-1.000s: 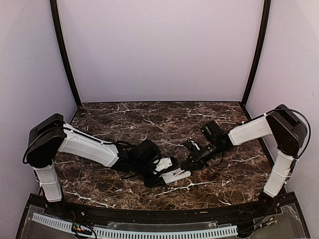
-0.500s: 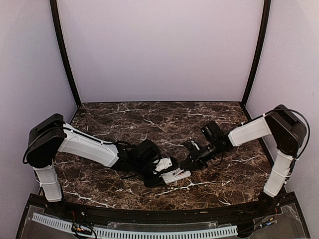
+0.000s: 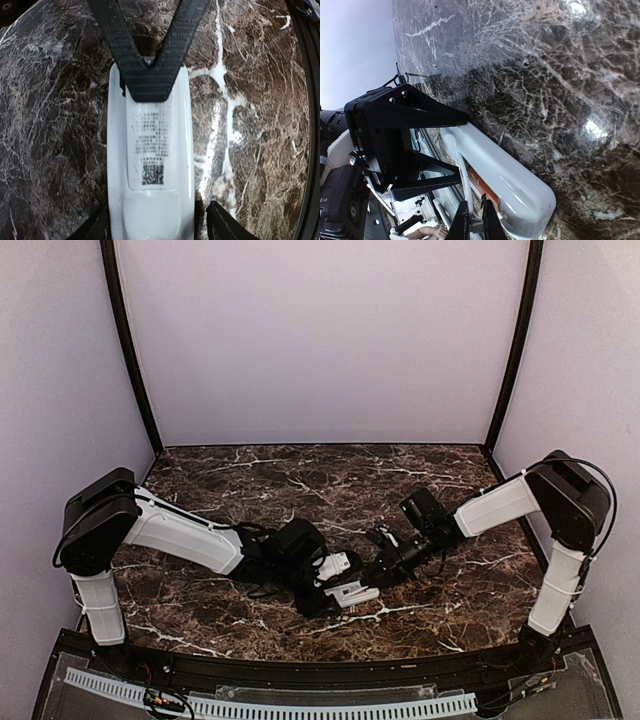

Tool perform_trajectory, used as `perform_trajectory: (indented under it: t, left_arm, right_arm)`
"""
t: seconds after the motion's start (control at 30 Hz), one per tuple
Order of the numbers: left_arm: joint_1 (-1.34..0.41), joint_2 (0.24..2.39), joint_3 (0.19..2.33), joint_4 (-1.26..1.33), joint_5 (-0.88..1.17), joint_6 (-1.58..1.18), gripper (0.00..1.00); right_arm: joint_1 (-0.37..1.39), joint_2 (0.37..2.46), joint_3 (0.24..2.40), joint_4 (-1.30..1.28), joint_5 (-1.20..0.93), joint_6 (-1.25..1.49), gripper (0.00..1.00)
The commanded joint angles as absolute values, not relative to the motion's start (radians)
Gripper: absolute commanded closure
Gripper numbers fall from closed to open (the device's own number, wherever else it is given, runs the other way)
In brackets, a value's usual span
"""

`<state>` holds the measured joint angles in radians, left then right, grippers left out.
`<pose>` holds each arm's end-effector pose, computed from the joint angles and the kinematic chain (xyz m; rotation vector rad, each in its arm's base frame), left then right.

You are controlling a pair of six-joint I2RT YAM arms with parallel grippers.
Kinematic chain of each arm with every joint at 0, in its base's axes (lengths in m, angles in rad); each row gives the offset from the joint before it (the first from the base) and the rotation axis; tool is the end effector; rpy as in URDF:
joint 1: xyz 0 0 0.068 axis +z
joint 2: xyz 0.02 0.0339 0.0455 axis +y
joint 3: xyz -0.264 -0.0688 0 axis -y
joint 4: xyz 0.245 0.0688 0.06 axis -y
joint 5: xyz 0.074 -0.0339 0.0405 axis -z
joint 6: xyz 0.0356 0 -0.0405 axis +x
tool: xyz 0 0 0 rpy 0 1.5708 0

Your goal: Load the batteries into the remote control

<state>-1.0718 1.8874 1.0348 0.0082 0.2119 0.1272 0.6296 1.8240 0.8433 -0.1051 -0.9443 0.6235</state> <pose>0.1757 -0.3380 0.1380 1.4973 2.0114 -0.6705 0.2389 0.2097 0.1150 0.3334 -2.5762 -1.4399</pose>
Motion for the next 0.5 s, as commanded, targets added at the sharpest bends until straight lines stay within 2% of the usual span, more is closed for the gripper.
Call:
perform_trajectory:
  t: [0.0, 0.27, 0.47]
  left_arm:
    - [-1.068, 1.927, 1.059, 0.102, 0.286, 0.068, 0.35]
    - [-1.067, 1.953, 1.079, 0.131, 0.274, 0.094, 0.46]
    - [-1.061, 1.965, 1.111, 0.178, 0.335, 0.085, 0.58]
  right_arm:
    - [0.661, 1.857, 0.810, -0.132, -0.875, 0.606, 1.00]
    - [0.663, 1.850, 0.818, -0.113, -0.865, 0.607, 1.00]
    - [0.664, 1.854, 0.821, -0.107, -0.864, 0.605, 1.00]
